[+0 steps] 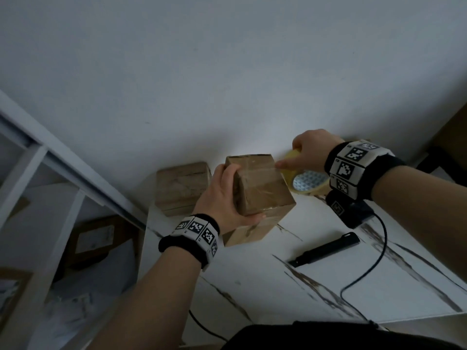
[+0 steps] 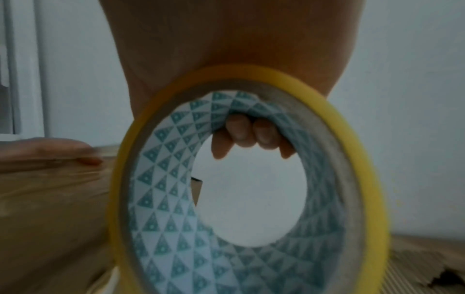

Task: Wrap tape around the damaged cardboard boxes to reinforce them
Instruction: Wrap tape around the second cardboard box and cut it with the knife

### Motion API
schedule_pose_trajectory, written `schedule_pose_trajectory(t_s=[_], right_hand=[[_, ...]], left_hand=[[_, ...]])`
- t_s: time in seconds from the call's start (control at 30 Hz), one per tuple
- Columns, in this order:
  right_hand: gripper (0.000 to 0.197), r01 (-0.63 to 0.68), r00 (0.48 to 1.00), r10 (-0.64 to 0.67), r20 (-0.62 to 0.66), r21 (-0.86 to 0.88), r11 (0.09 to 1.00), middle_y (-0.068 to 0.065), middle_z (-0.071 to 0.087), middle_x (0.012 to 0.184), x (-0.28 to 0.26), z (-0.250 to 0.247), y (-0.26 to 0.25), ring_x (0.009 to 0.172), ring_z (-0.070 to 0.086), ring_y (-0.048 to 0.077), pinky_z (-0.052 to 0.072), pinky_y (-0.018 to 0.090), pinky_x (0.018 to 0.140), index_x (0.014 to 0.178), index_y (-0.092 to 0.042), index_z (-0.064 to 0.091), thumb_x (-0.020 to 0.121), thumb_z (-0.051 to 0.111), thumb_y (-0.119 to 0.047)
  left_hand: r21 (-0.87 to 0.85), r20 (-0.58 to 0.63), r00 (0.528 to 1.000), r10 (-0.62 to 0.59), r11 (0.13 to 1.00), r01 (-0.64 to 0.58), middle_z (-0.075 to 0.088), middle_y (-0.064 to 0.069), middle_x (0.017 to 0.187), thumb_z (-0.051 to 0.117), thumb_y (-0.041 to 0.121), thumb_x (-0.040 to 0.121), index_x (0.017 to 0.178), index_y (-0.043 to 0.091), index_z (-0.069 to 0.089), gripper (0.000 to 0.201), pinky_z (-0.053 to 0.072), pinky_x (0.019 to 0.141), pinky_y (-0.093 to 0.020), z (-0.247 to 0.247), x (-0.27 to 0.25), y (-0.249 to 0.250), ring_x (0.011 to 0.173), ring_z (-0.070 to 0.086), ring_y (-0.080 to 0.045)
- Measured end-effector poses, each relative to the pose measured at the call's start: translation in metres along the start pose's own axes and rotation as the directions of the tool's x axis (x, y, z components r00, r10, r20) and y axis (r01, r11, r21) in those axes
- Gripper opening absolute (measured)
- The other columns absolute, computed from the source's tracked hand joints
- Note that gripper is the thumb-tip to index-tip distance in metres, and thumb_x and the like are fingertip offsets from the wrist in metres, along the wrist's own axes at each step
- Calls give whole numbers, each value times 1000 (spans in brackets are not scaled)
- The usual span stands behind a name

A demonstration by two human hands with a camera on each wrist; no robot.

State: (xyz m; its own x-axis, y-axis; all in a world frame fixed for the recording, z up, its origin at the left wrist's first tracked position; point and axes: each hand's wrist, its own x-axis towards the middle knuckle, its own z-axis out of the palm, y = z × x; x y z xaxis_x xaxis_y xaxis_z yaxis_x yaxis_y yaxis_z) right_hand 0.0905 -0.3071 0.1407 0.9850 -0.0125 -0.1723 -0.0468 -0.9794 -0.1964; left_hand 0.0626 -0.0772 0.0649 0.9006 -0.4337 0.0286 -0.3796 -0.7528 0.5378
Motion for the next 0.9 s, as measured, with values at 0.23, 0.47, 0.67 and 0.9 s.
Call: schedule_pose_trajectory(t_s=[0.23, 0.47, 0.67, 0.9], right_hand=[[60, 18, 998, -12, 63, -96, 995, -3, 51, 73, 9, 16, -18, 82, 52, 23, 36, 31, 68, 71, -19, 52, 70, 52, -79], [57, 56, 998, -54, 29, -53, 997, -4, 50, 70, 9, 37, -37, 73, 51, 18, 39, 30, 67, 69, -21, 45, 74, 47, -78], [55, 97, 994, -97, 41, -7, 995, -2, 50, 80, 11, 41, -55, 83, 50, 20, 41, 31, 73, 84, -21, 50, 75, 50, -75], [49, 89, 994, -99, 48, 185, 979, 0, 56, 84, 11, 43, -51, 85, 53, 19, 46, 31, 75, 88, -18, 55, 81, 50, -66]], left_hand=[[15, -3, 998, -63, 998, 63, 23, -3, 144, 76, 65, 49, 136, 27, 14, 113, 42, 102, -37, -6, -10, -12, 122, 43, -22], [187, 56, 983, -177, 969, 164, -6, -6, 158, 63, 81, 53, 148, 25, -10, 132, 21, 117, -44, -17, -29, -20, 144, 12, -25], [500, 130, 989, -75, 866, 0, -30, -9, 153, 22, 90, 63, 148, 11, -19, 123, -11, 118, -44, -19, -31, 13, 142, -27, -22], [627, 170, 967, -189, 778, 41, -21, -18, 155, 26, 71, 86, 147, 3, -15, 100, -10, 118, -42, -9, -18, 22, 144, -18, -27]])
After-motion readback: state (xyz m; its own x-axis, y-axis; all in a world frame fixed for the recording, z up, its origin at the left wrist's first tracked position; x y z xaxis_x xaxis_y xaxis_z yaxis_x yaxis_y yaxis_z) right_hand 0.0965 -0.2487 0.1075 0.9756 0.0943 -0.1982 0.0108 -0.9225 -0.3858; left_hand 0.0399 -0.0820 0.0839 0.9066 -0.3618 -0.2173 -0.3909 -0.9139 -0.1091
